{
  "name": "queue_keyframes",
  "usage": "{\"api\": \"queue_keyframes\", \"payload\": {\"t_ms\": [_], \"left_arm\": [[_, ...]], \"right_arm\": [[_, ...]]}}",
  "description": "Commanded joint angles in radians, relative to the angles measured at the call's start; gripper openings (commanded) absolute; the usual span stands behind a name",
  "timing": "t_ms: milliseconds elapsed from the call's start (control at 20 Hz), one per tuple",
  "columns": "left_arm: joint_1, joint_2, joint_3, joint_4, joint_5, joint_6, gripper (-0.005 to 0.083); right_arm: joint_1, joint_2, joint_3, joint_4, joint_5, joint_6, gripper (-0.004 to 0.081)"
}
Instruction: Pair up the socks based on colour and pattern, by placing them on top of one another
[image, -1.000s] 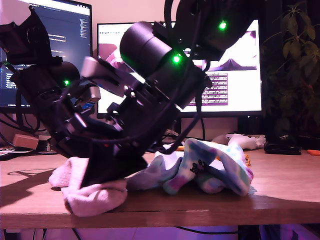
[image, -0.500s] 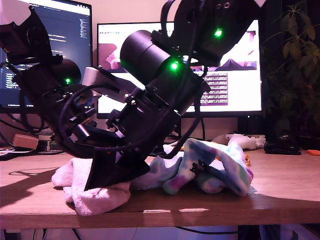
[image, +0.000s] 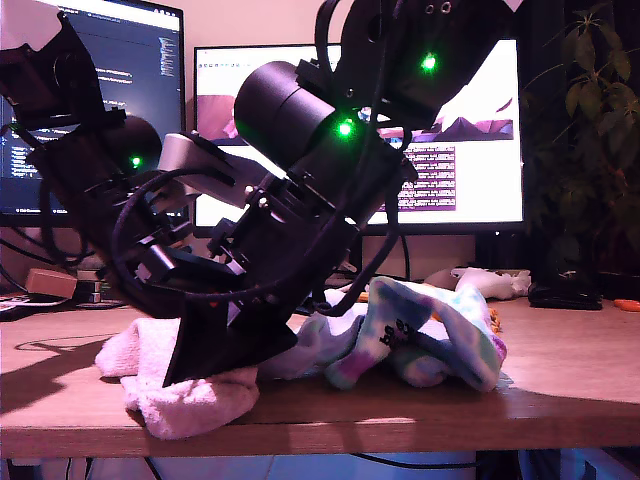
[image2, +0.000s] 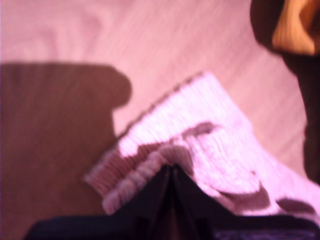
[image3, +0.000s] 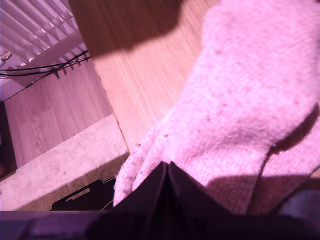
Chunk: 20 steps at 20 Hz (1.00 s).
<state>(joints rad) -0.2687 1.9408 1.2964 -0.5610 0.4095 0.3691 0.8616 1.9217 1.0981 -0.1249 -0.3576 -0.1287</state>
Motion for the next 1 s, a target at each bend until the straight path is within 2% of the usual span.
{"api": "queue_keyframes", "payload": {"t_ms": [0,250,600,950], "left_arm": [[0.005,0.048,-0.001,-0.044,-0.006,0.002,-0.0023],[0.012,0.099,-0.001,-0.031,-0.052,0.002,-0.0023],[0.012,0.134,-0.001,0.100,-0.090,0.001,-0.0023],[0.018,0.146,-0.001,0.202,-0.105,0.000,-0.0023]], "right_arm": [[0.019,0.063,-0.036,-0.030,-0.001,0.001,-0.0011],[0.020,0.063,-0.036,-0.050,-0.002,0.007,-0.0011],[0.020,0.063,-0.036,-0.107,-0.035,0.009,-0.0011],[0.020,0.063,-0.023,-0.047,-0.035,0.031,-0.0011]]}}
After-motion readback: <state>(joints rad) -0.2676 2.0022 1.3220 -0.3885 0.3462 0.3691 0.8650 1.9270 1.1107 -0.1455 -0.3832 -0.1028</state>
